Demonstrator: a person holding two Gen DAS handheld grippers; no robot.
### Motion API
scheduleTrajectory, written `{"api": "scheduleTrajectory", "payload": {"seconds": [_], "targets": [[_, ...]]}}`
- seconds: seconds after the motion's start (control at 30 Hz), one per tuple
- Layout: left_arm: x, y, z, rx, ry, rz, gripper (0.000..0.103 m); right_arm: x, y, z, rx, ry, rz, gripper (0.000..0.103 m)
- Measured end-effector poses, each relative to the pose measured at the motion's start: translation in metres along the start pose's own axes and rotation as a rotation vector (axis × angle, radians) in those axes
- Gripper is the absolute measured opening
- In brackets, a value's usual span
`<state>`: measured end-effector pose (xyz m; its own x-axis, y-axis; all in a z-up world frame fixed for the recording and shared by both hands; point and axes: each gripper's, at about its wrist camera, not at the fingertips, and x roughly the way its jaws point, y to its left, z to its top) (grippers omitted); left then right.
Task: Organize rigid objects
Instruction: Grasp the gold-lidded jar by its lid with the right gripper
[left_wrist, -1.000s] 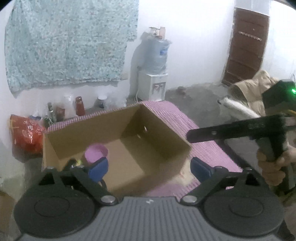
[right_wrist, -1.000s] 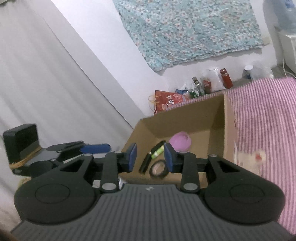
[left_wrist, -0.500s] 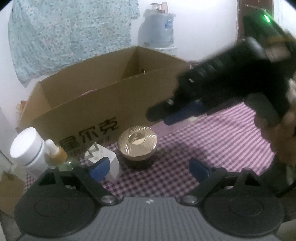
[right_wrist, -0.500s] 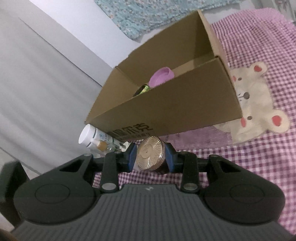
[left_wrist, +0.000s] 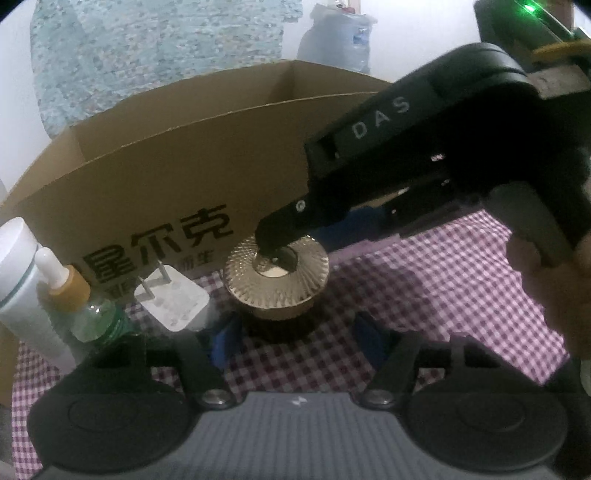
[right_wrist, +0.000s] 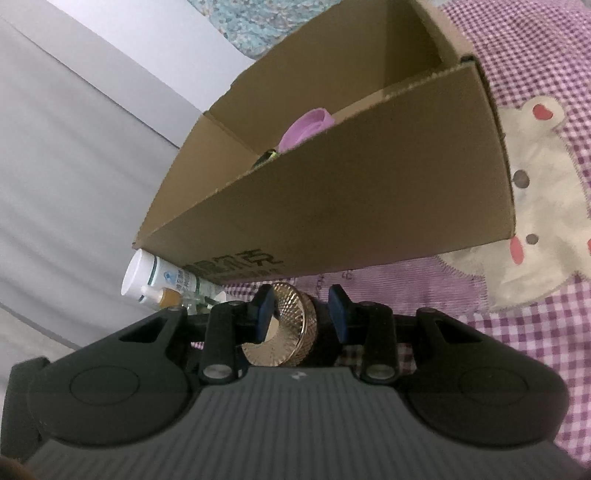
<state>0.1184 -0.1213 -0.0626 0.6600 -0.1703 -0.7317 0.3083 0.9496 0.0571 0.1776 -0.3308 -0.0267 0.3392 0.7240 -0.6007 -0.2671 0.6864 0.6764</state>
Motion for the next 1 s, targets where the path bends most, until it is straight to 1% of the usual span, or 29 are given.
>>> {"api": "scheduleTrajectory", "payload": {"seconds": [0.1,0.3,0.6,0.7,0.77,0.87,1.0], "targets": [[0.000,0.001,0.002,-0.007,-0.002,-0.008,0.067,0.000,0.001,-0.001,-0.007,-0.006,-0.006,0.032],[-0.005,-0.005,0.003,-0.003,-0.005,-0.059,0.067,-0.015,-0.003,-0.009,0.000,-0.016,-0.020,0.032],[-0.013,-0.029,-0.007,0.053,-0.019,-0.182,0.067,-0.055,-0.020,-0.033,0.058,-0.047,-0.073,0.033],[-0.016,-0.035,-0.012,0.072,-0.027,-0.213,0.067,-0.067,-0.024,-0.042,0.080,-0.059,-0.087,0.033],[-0.018,-0.038,-0.013,0.085,-0.045,-0.212,0.067,-0.075,-0.028,-0.046,0.097,-0.064,-0.088,0.032],[-0.019,-0.039,-0.009,0.102,-0.063,-0.188,0.067,-0.081,-0.033,-0.050,0.113,-0.077,-0.093,0.032],[-0.010,-0.036,-0.006,0.118,-0.038,-0.179,0.068,-0.085,-0.037,-0.052,0.124,-0.080,-0.089,0.032]]}}
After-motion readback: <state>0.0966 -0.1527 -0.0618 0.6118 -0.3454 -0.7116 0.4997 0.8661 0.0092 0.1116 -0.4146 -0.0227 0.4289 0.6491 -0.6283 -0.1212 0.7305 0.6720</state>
